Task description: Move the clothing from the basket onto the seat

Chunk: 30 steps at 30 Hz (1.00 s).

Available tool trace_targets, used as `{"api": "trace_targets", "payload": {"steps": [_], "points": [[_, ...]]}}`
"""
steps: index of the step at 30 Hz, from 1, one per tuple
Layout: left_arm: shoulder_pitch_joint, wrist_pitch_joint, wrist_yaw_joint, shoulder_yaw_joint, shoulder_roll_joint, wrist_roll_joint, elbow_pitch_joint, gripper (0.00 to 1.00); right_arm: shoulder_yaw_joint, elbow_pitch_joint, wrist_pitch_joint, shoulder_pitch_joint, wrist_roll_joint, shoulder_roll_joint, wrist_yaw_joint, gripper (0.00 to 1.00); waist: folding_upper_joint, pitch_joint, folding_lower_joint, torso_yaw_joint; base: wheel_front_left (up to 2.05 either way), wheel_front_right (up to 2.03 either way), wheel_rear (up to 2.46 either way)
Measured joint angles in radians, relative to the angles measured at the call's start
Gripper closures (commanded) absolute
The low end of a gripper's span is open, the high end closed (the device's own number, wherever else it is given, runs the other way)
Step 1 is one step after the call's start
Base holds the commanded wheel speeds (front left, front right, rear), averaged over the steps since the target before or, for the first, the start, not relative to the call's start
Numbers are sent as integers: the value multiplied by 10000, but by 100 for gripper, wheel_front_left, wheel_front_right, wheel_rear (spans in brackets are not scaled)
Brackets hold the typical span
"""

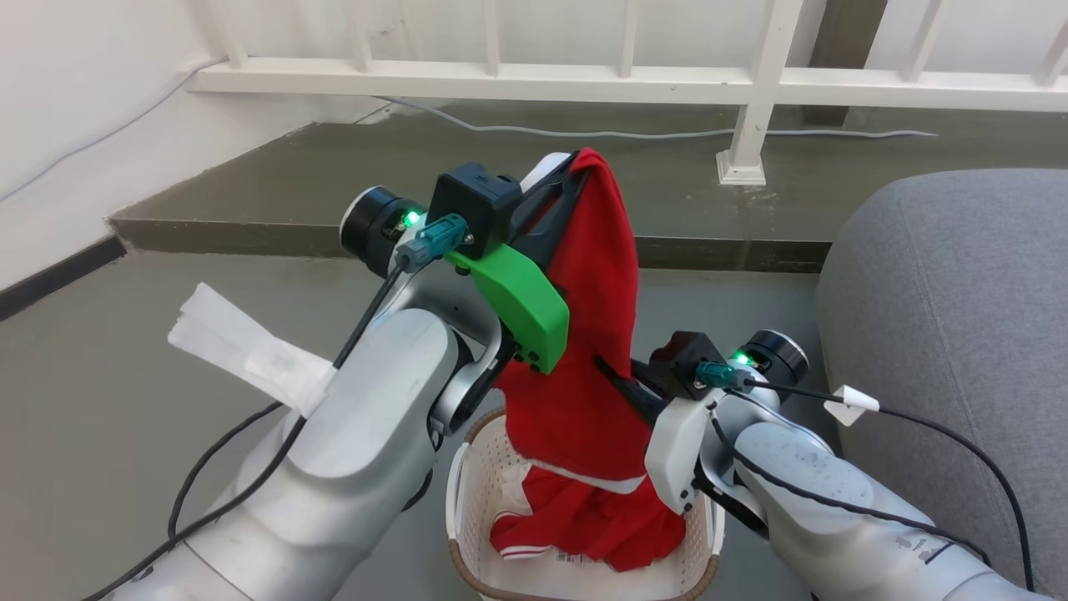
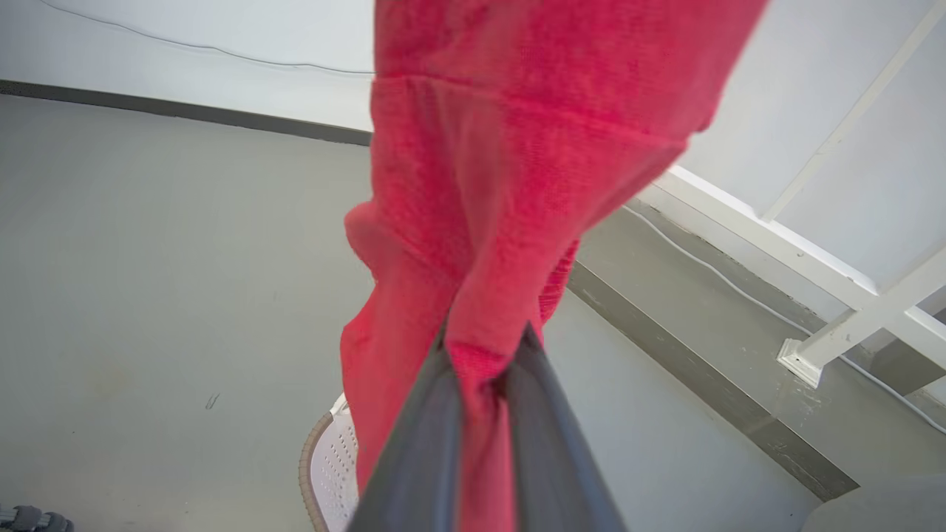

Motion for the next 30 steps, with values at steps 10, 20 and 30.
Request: {"api": "trace_targets", "payload": {"steps": [10,20,30], "points": [[46,82,466,307,56,-249,460,100,-167,167,-180,-282,435,-58,2,100,0,104,0,-317,0,0,0],[693,-17,694,667,318,-445,974,78,-941,-50,-257,-287,911,-472,2,100,0,199,0,-922,0,0,0],[1303,-487,698,840,408,-857,1175,0,-2029,-972,-295,-629,1108,-1020,-46,100,0,276,0,-1698,0,0,0]]}}
